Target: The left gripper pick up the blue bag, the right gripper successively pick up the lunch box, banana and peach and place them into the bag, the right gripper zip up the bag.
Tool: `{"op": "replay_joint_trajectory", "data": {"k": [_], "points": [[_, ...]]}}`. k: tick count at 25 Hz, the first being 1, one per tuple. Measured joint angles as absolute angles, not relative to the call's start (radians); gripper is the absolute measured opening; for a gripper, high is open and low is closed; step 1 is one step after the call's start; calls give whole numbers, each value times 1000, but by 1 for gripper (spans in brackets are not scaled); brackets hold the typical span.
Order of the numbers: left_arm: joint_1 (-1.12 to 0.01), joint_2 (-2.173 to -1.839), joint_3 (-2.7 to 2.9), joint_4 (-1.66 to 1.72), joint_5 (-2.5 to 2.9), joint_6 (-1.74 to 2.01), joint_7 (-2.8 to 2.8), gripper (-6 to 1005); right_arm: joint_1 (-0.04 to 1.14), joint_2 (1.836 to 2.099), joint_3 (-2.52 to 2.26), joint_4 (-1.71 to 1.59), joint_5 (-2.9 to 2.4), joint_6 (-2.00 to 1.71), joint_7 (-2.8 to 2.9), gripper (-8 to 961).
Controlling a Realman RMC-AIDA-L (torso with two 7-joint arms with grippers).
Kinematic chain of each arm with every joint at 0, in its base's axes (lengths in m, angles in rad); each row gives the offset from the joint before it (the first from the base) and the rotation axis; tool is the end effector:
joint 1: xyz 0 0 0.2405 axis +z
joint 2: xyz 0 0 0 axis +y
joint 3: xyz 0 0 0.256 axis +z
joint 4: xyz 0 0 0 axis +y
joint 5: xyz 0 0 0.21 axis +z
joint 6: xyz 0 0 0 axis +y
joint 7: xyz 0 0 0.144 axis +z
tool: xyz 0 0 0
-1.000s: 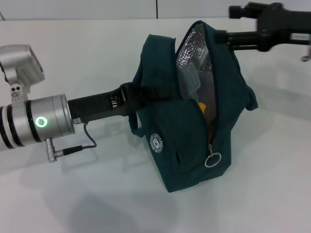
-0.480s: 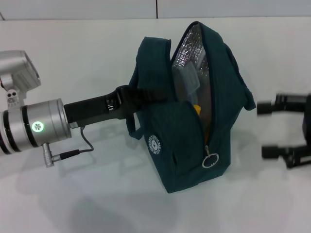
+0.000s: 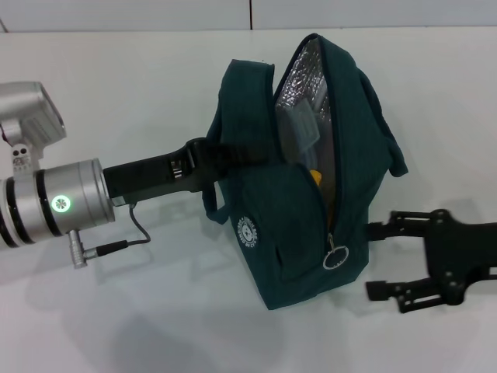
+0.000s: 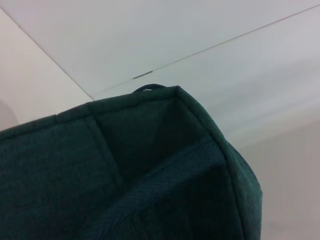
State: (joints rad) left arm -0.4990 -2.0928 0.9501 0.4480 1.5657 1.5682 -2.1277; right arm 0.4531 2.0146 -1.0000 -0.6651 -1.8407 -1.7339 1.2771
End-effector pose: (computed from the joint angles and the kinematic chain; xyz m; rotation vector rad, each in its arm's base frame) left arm -0.2352 0.3086 -0.0368 2.1518 1.7283 1.1293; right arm 0.2556 0.2866 -0.0049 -3.0240 0.3790 0.7440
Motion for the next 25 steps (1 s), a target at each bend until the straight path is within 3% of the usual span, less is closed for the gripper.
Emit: {"op": "replay_joint_trajectory", "data": {"k": [25], "points": [[-500,-2094,953,448,1566,1571,-2128,39,521,2026,-1129,-540,-1760,-1652,1227,855]]}}
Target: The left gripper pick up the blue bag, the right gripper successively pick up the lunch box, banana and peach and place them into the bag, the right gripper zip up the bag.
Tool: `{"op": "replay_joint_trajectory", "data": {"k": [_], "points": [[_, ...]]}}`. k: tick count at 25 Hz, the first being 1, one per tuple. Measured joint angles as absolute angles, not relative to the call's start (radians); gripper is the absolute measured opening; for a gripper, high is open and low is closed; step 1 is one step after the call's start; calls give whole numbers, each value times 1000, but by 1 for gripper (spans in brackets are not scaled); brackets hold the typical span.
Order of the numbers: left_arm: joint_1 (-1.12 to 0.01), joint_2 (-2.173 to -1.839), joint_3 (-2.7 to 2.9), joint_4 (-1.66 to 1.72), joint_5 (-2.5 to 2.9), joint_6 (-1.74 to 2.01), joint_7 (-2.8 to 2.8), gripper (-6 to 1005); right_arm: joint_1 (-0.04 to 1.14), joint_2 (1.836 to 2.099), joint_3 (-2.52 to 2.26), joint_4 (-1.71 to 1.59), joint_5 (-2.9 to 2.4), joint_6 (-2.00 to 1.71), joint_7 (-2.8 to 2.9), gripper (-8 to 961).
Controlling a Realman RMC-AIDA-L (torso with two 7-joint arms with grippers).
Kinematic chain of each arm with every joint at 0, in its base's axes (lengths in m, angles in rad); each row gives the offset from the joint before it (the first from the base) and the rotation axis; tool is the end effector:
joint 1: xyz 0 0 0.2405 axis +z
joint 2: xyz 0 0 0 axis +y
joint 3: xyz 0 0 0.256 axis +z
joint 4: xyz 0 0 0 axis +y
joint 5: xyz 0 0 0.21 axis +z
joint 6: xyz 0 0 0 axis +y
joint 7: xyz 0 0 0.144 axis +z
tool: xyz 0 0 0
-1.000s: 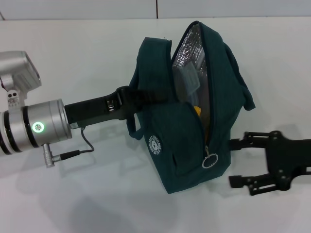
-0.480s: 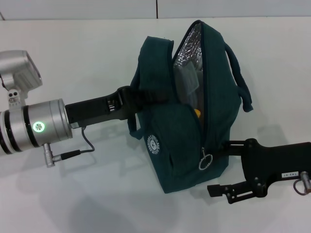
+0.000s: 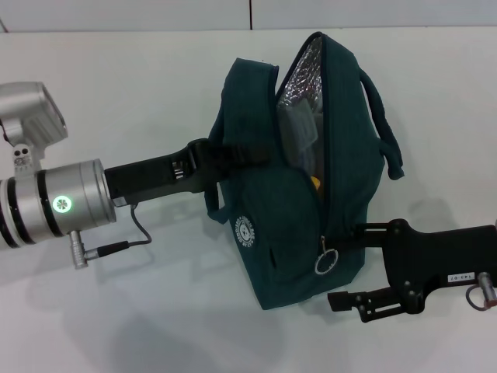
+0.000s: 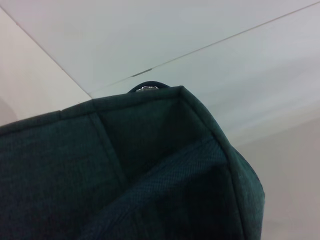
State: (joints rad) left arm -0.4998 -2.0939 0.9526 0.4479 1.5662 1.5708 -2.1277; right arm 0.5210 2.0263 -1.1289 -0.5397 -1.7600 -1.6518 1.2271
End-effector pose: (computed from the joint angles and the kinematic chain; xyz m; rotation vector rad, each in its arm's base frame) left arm -0.2344 0.3081 -0.0375 2.1509 1.7237 1.1249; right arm 0.2415 0.2902 -0.0373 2.9785 -0.3520 -0.7389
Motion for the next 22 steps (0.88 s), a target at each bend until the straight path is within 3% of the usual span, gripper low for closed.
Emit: {"op": "replay_joint_trajectory", "data": {"k": [8,12,22], "points": [[-506,-2094,953,448,1566,1570,-2128,40,556,2026,-1144,-496,-1759,-1640,1226,783],[-508,-2094,952,448,1566,1570,-2128,40,559,2026,-1156,-495,-1759,-1632,1226,575],[-511,-2092,948,448,1563,1566,-2128,40,571,2028,-1168,-492,-1755,-1618,1225,541]]}}
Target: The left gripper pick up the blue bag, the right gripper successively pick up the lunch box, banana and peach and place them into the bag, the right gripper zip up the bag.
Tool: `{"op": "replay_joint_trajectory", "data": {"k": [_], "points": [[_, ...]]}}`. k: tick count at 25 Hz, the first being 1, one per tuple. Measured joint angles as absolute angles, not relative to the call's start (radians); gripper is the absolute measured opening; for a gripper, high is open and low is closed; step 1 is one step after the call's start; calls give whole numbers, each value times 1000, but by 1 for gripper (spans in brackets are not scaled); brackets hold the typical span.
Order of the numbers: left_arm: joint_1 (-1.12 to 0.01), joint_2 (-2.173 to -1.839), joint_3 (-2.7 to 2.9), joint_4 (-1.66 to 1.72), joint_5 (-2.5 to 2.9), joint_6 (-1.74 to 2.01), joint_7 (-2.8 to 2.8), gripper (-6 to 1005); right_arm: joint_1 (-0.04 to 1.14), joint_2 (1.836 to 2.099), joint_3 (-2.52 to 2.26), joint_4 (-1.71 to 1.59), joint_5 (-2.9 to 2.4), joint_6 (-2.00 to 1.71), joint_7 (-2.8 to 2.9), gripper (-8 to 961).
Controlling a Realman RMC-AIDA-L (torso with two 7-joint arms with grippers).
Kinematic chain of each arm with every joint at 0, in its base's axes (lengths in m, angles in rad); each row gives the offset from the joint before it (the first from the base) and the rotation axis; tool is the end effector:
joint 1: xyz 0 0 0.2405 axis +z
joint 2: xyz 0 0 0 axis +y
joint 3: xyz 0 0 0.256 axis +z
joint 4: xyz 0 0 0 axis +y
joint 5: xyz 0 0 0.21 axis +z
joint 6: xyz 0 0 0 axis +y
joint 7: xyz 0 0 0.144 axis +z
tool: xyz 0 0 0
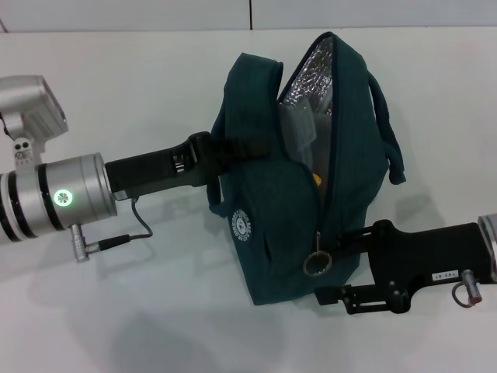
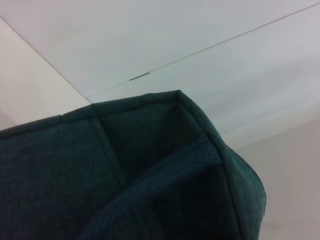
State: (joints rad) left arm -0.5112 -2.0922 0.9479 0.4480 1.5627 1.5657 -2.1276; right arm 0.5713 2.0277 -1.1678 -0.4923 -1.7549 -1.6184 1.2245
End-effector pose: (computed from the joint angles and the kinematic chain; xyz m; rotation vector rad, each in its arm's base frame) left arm -0.2317 0.3123 -0.0361 2.1591 1.7156 1.1336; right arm 0.2339 0.2959 -0.0480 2.9625 -0.3346 -0.6910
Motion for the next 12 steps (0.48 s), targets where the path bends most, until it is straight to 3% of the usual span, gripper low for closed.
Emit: {"op": "replay_joint_trajectory", "data": {"k": [9,12], "points": [[-511,-2091,948,448,1552,1565,-2119,40,583,2028,-1167,-481,-1750,-1584,1224,537],[-512,-2091,948,448,1551,1564,-2118,40,586,2028,-1167,-476,-1742,-1575,1224,429]]}}
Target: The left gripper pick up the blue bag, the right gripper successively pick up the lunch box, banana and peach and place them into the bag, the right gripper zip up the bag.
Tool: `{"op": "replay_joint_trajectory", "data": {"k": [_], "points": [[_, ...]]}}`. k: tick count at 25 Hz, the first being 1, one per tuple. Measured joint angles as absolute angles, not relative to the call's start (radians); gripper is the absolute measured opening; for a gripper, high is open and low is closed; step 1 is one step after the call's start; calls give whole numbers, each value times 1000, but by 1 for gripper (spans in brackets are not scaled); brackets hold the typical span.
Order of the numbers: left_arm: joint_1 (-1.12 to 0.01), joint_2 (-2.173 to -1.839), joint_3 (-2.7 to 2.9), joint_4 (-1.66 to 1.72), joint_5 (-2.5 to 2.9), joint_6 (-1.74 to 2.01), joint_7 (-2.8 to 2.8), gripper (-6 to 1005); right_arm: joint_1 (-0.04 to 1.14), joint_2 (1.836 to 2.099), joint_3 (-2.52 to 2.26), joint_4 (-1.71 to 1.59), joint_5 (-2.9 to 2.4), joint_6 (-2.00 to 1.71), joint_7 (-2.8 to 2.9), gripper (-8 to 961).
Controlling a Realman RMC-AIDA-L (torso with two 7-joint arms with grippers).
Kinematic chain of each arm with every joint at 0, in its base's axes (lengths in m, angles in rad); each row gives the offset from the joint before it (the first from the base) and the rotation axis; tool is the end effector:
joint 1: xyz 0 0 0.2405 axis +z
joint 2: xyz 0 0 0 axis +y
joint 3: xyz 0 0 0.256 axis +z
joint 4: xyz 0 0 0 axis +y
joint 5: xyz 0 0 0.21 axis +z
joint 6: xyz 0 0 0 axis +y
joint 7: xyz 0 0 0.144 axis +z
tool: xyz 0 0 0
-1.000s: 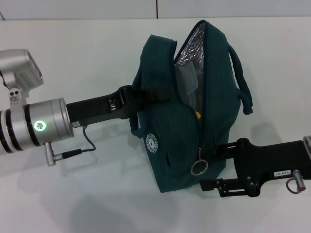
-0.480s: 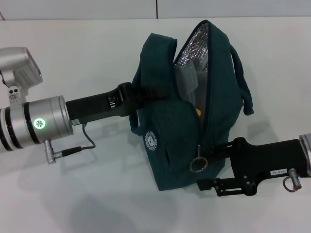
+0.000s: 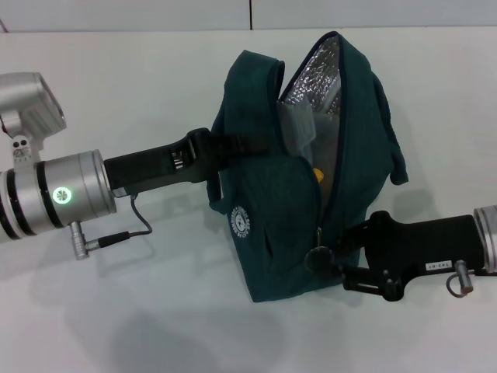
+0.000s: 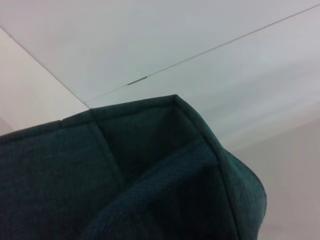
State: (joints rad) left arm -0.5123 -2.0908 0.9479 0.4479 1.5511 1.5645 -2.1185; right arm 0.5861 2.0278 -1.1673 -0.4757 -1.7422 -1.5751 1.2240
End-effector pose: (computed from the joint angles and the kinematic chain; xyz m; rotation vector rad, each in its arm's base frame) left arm -0.2310 0.3138 -0.0345 2.1661 1.7062 1.1517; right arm 0.2332 0.3034 -0.0506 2.9966 -0.3540 -0.6880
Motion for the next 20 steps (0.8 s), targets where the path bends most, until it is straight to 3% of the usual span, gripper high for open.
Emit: {"op": "replay_joint_trajectory", "data": {"k": [8,14,20], "points": [[-512,-2092,948,448,1550,1563,-2118,40,584,2028,-1167,-469,-1714,-1567,1224,190],[-509,-2092,948,448,1550,1563,-2117,40,582,2023,-1167,-469,-1713,-1567,1227,191],[-504,-2092,948,448,1550,1563,-2117,41,575,2019,-1167,-472,-1713,-1570,1231,25]]}}
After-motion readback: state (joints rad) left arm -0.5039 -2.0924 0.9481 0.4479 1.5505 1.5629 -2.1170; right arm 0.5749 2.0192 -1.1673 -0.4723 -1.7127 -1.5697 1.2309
